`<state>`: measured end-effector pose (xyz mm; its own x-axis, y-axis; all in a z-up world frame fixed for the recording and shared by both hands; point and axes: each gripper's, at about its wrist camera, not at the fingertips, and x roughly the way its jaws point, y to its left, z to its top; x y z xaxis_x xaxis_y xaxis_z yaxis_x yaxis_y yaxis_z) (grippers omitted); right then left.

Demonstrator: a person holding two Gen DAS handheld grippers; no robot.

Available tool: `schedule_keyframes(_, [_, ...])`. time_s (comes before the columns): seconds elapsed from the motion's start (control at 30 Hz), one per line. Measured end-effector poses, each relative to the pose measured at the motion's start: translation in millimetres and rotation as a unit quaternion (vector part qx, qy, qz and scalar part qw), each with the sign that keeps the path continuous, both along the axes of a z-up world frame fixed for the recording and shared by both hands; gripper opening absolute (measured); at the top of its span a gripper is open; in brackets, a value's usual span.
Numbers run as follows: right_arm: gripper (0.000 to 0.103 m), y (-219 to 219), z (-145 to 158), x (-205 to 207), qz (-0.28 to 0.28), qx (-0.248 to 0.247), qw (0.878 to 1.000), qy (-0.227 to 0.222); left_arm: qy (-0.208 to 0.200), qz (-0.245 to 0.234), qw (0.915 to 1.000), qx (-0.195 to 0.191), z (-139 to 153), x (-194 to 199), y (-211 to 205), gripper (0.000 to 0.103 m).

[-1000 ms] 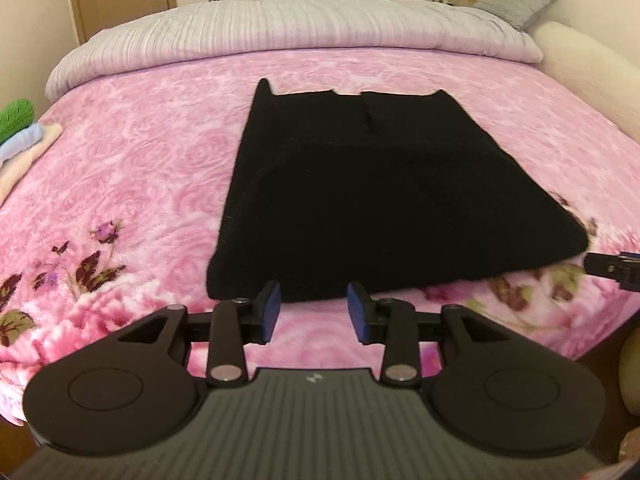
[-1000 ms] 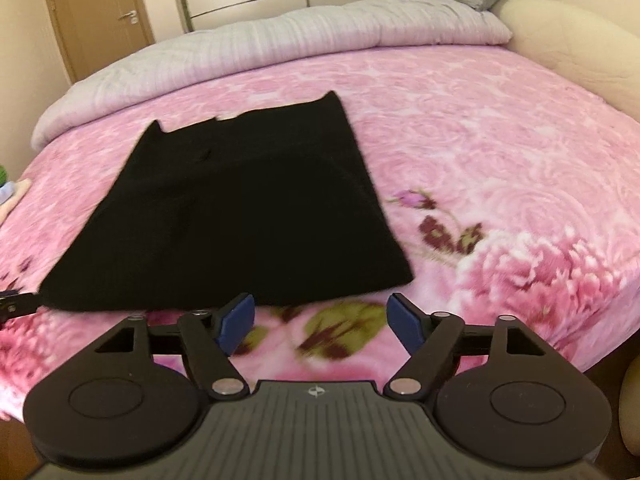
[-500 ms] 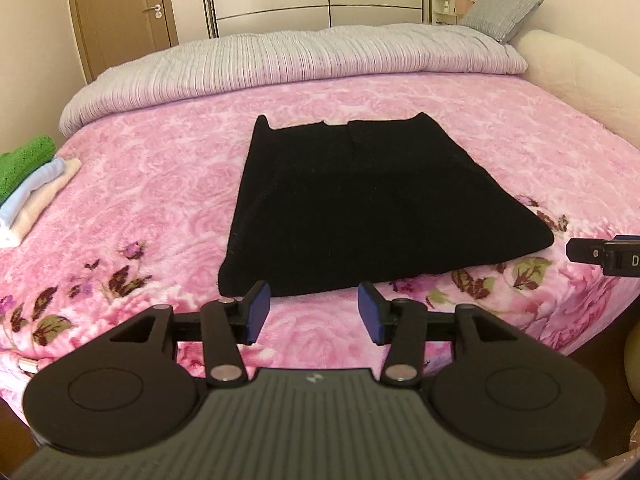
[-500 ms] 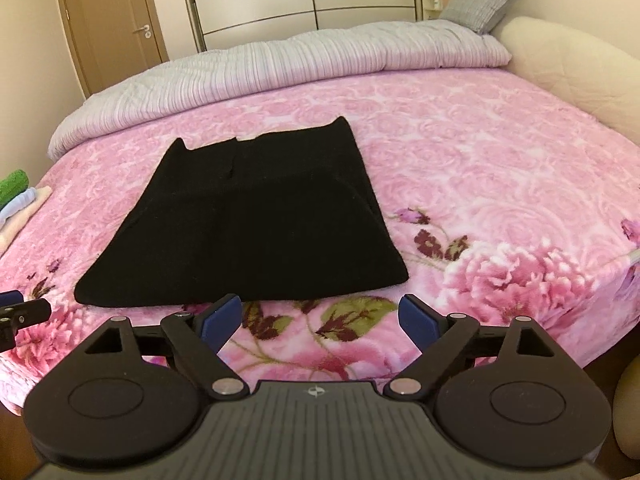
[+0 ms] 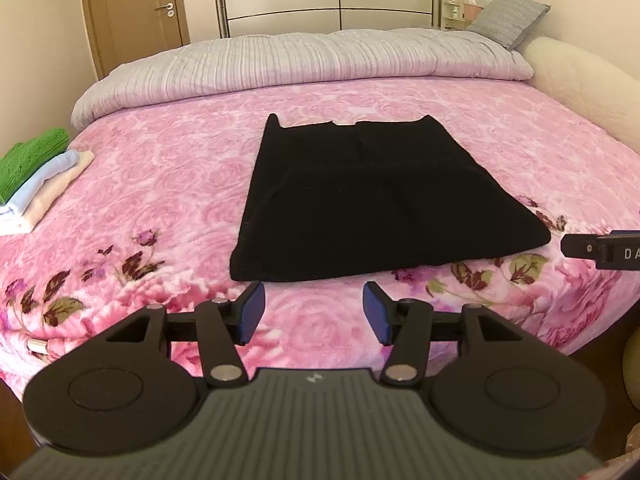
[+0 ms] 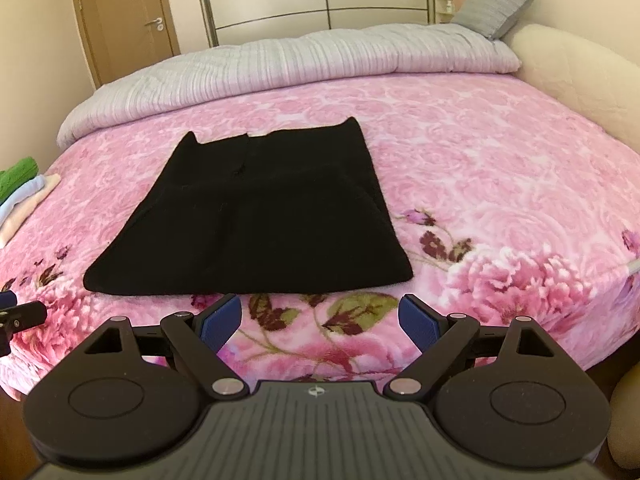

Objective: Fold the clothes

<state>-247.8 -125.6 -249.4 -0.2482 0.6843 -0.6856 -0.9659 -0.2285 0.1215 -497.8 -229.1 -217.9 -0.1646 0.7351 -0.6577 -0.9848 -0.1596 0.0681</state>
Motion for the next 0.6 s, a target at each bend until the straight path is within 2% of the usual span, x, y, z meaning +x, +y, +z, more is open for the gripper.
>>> schedule_keyframes(0.27, [0.088, 8.0, -2.4, -15.9, 0.015, -0.001, 1.0, -0.001, -0.007, 0.001, 1.0, 0.004, -4.8, -12.6, 9.8, 0.051])
schedule_keyframes(0.53, [0.088, 23.4, -14.4, -24.9, 0.026, -0.012, 1.0, -0.012, -0.006, -0.023, 0.9997, -0.003, -29.3, -23.9, 29.4, 0.051])
schedule_keyframes(0.6, [0.088, 27.8, -25.6, -22.2, 0.038, -0.004, 0.999, -0.037, 0.024, -0.044, 0.9987, -0.004, -39.2, -25.6, 35.3, 0.051])
